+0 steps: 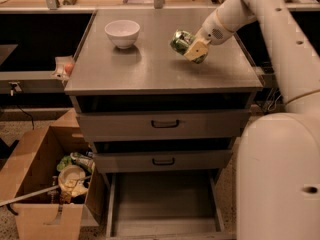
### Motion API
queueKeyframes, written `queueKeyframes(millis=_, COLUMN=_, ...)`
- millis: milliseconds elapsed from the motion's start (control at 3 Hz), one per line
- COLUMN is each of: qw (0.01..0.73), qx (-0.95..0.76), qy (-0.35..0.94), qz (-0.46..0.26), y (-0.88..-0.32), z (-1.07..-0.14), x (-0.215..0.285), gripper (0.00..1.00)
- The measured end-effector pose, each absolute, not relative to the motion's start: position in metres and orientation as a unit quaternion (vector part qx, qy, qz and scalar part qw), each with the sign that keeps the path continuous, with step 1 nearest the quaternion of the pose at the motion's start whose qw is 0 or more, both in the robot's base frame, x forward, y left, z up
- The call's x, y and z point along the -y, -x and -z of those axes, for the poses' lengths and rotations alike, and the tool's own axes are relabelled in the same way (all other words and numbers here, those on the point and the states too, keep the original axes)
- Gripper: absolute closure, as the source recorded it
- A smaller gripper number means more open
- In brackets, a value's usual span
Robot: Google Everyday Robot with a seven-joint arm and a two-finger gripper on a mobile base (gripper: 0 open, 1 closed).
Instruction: Pick green can from bottom drawer and place on counter
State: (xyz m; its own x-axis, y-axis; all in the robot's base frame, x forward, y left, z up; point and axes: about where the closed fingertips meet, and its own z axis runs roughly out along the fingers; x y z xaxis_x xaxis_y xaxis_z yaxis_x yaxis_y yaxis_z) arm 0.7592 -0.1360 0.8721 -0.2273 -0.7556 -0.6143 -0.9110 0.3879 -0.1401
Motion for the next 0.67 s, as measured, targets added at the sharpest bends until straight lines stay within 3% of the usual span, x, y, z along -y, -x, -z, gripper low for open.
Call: queueKeyframes(millis=667, qw=0.32, qx=-0.771, qy=0.538, qz=-0.121, y=-0.7665, z=-0.8815, x=0.1359, gripper=0.5)
